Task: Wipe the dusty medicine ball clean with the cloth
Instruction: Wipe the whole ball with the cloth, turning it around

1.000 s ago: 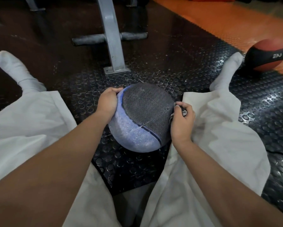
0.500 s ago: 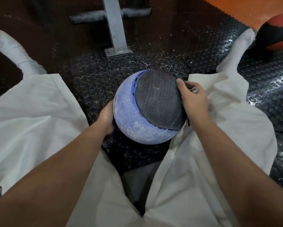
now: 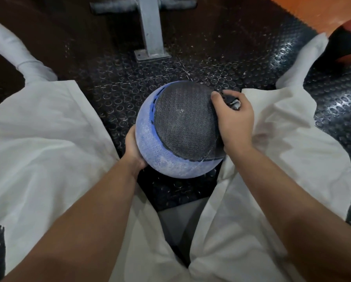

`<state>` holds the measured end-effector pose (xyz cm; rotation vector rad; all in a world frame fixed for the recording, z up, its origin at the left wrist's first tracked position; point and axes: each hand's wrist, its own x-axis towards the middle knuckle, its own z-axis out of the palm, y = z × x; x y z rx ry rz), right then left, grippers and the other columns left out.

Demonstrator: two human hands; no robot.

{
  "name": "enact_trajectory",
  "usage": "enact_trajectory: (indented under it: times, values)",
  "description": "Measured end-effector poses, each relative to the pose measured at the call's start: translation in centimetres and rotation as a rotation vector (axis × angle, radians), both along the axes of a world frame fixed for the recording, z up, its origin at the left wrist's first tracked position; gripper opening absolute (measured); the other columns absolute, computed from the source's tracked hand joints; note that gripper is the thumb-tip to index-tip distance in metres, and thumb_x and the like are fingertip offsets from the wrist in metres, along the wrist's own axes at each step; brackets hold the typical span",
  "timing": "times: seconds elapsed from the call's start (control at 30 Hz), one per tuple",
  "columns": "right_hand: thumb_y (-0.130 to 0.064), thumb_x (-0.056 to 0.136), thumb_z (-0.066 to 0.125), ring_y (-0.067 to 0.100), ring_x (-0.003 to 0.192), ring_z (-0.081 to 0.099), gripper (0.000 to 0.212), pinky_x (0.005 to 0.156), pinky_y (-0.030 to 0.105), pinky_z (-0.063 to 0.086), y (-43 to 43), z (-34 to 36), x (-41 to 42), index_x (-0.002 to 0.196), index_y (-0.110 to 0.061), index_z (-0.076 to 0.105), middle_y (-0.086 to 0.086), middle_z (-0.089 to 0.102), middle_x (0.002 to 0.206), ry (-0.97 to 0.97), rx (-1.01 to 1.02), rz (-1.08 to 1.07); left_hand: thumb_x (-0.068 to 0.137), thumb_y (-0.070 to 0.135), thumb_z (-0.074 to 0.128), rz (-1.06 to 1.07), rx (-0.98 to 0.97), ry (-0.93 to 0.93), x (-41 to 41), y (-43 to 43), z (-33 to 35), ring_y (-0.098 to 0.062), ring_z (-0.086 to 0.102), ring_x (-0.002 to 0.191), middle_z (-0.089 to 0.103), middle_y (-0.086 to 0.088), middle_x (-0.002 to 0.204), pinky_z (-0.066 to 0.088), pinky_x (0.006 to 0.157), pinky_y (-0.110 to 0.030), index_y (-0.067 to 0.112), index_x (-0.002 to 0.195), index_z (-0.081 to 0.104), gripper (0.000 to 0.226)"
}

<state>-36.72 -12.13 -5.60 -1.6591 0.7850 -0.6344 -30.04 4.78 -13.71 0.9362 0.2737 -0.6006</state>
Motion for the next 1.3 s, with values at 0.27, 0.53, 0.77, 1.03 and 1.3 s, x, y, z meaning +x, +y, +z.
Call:
enact_trajectory:
  times: [0.27,0.53,0.77,1.03,1.3]
  values:
    - [-0.020,0.084,0.061,0.001,0.065,0.052,0.011,0.069,0.021,0.043,0.0,-3.7,-0.9,0.083,-0.030,0.064,-0.009,0.059,0.074,-0.242,0.320,-0.261,0.101,0.043,0.035,-0.085,0.104,-0.145,2.8,0.5,2.6,-0.019,0.071,0.082,0.074,-0.004,0.093,0.050,0.080,-0.036,0.020,0.090,0.076,0.047]
    - [-0.031,0.069,0.060,0.013,0.070,0.051,0.022,0.066,0.027,0.040,-4.0,-4.5,0.0,0.083,-0.015,0.065,0.001,0.056,0.074,-0.187,0.577,-0.165,0.100,0.047,0.039,-0.086,0.343,-0.192,1.8,0.1,3.8,-0.015,0.071,0.070,0.075,0.000,0.079,0.052,0.062,-0.025,0.018,0.079,0.075,0.051]
    - [-0.043,0.058,0.062,0.024,0.085,0.062,0.040,0.077,0.038,0.050,-6.7,-4.8,0.9,0.088,-0.018,0.068,0.010,0.066,0.089,0.047,0.658,0.005,0.104,0.027,0.037,-0.018,0.268,-0.005,-1.3,-2.1,0.6,-0.023,0.071,0.084,0.074,-0.004,0.092,0.055,0.057,-0.025,0.013,0.090,0.071,0.039]
    - [-0.031,0.075,0.057,0.025,0.078,0.055,0.017,0.070,0.037,0.043,-4.8,-5.5,-0.5,0.069,-0.016,0.056,0.009,0.057,0.076,-0.139,0.731,-0.025,0.100,0.039,0.037,0.119,-0.031,0.130,-1.5,-3.0,-0.9,-0.025,0.073,0.073,0.075,-0.008,0.091,0.059,0.056,-0.035,0.015,0.085,0.079,0.051]
    - [-0.042,0.071,0.060,0.026,0.090,0.059,0.036,0.081,0.034,0.049,-2.4,-6.5,0.1,0.098,-0.017,0.059,0.014,0.061,0.097,-0.120,0.923,0.015,0.102,0.030,0.032,0.129,0.085,-0.030,0.7,-0.2,1.2,-0.016,0.071,0.064,0.074,-0.002,0.071,0.054,0.062,-0.028,0.018,0.058,0.077,0.064]
